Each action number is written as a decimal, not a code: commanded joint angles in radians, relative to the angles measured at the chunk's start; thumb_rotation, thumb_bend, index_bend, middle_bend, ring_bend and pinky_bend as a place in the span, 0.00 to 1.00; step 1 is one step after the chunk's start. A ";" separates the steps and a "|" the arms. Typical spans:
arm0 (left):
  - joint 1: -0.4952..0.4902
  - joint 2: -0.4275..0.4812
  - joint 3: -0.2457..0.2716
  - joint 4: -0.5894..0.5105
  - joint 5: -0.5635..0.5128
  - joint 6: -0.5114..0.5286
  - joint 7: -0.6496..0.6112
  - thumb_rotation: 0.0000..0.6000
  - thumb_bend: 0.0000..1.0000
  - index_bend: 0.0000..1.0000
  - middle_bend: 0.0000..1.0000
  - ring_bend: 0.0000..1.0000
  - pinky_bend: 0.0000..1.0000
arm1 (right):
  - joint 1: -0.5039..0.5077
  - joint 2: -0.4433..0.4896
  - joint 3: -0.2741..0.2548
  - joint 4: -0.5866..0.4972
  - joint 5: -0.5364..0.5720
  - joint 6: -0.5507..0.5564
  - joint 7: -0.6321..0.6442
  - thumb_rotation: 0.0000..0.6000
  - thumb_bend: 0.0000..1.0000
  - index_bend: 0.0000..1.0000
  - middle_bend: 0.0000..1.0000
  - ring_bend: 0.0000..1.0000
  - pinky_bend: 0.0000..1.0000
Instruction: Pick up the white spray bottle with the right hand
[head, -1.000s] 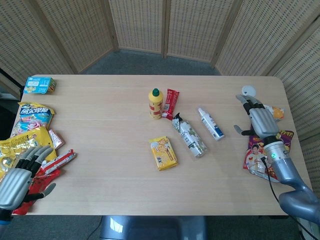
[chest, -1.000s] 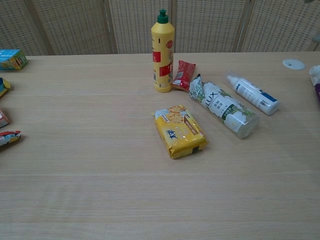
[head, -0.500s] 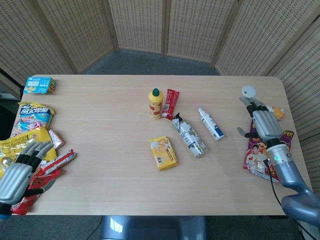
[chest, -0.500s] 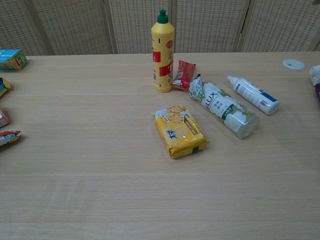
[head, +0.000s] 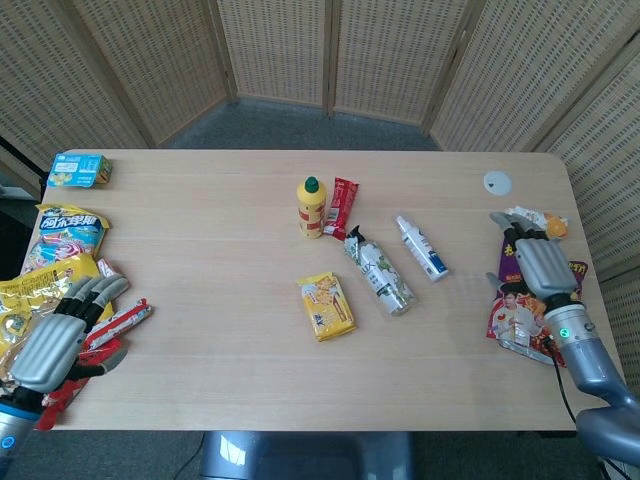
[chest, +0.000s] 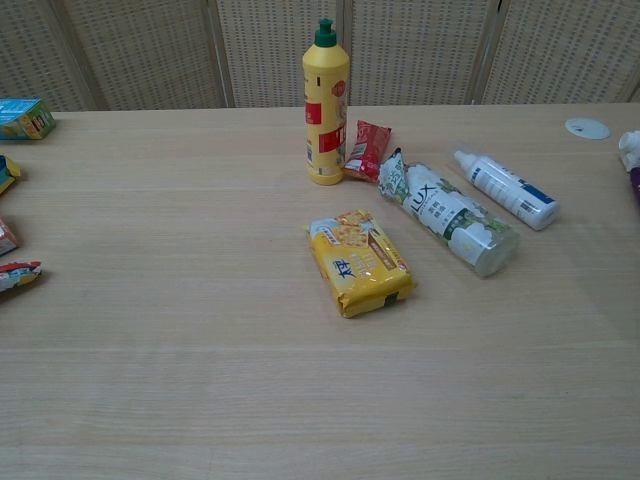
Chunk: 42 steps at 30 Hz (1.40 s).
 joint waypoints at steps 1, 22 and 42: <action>-0.010 -0.007 -0.004 -0.007 -0.003 -0.012 0.011 1.00 0.31 0.00 0.00 0.00 0.00 | 0.026 -0.041 -0.012 0.012 -0.006 -0.043 -0.003 1.00 0.30 0.00 0.00 0.00 0.00; -0.018 -0.004 0.005 0.000 -0.003 -0.014 0.006 1.00 0.31 0.00 0.00 0.00 0.00 | 0.216 -0.431 0.018 0.422 0.081 -0.280 -0.013 1.00 0.29 0.00 0.00 0.00 0.00; -0.009 0.011 0.015 0.001 0.011 0.008 -0.008 1.00 0.31 0.00 0.00 0.00 0.00 | 0.299 -0.569 0.023 0.751 0.089 -0.445 0.022 1.00 0.29 0.00 0.00 0.00 0.00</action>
